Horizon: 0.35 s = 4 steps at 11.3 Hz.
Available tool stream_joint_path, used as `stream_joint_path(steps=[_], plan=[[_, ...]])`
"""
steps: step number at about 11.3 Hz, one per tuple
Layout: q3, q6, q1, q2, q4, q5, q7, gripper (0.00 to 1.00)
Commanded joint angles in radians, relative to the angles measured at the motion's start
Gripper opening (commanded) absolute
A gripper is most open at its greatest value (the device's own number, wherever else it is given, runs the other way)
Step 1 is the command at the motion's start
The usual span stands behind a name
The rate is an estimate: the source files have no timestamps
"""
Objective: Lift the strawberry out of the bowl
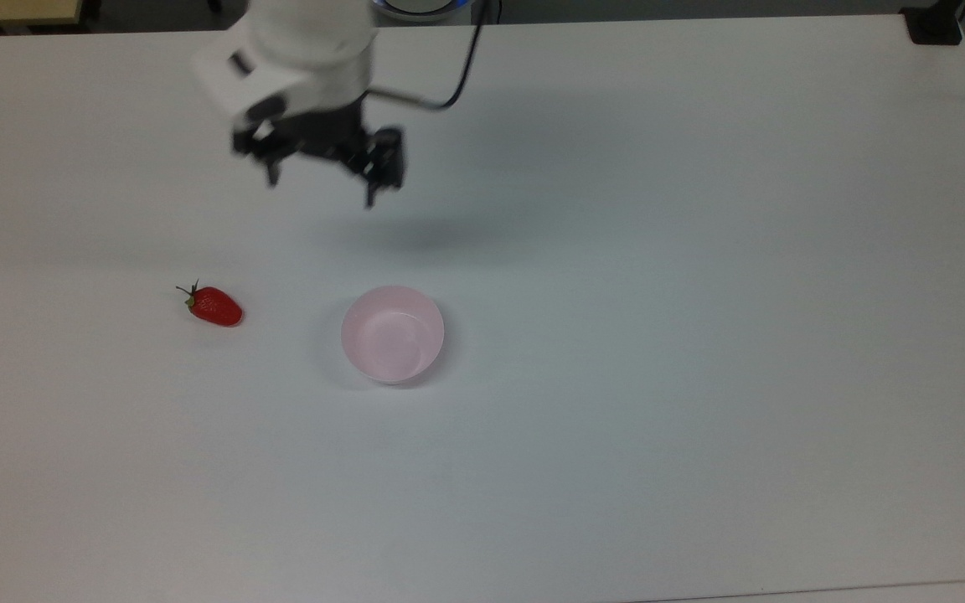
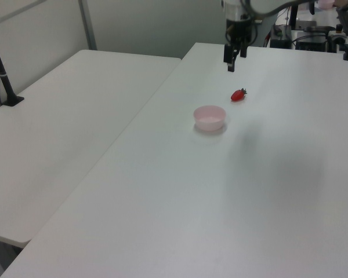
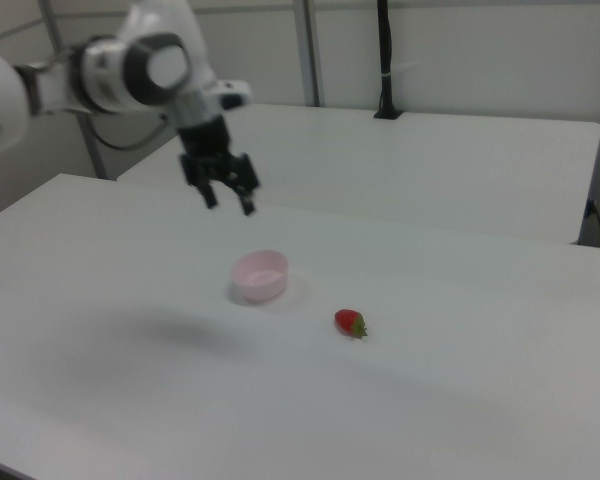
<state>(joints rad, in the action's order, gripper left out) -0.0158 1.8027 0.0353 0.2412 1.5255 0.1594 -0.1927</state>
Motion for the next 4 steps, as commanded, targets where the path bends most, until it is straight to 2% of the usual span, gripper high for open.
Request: stream_joint_path(steps=[1,4], plan=[[-0.012,-0.074,0.064,-0.131,0.105,-0.043,-0.068,1.0],[-0.01,-0.132,0.066,-0.146,0.104,-0.052,-0.079,1.0]])
